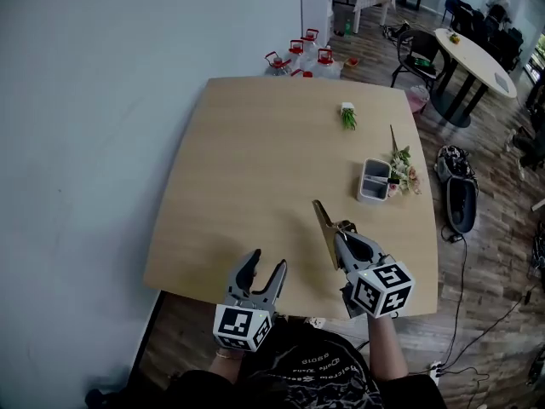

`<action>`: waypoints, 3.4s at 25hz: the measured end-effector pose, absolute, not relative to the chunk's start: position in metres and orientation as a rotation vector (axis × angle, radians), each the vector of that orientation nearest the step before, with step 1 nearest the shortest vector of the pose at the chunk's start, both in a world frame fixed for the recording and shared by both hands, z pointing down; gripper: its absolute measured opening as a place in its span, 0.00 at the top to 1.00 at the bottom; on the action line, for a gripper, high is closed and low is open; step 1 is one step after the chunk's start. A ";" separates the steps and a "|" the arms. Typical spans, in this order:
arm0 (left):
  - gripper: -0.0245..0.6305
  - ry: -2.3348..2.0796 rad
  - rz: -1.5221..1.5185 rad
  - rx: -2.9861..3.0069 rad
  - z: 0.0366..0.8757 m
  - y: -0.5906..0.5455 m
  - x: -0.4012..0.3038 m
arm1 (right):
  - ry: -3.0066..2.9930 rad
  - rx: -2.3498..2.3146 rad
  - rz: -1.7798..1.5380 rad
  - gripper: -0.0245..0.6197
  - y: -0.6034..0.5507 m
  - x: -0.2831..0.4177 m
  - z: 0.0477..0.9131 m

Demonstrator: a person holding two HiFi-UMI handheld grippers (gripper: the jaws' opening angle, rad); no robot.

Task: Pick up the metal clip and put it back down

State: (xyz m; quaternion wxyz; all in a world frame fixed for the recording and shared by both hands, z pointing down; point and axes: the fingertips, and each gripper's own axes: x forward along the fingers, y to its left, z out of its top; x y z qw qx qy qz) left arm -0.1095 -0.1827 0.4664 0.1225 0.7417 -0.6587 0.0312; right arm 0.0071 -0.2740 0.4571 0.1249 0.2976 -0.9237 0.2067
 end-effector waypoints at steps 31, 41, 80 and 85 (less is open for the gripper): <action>0.60 -2.004 0.133 1.887 0.507 -0.166 -0.175 | -2.373 0.626 1.238 0.94 -0.315 -0.102 0.625; 0.60 -1.966 0.131 1.880 0.514 -0.163 -0.173 | -2.333 0.629 1.262 0.94 -0.321 -0.104 0.644; 0.63 -1.864 0.028 2.004 0.498 -0.173 -0.147 | -2.652 0.750 0.636 0.55 -0.313 -0.061 0.492; 0.63 -1.845 0.018 2.083 0.479 -0.172 -0.137 | -2.712 0.843 0.552 0.55 -0.296 -0.037 0.450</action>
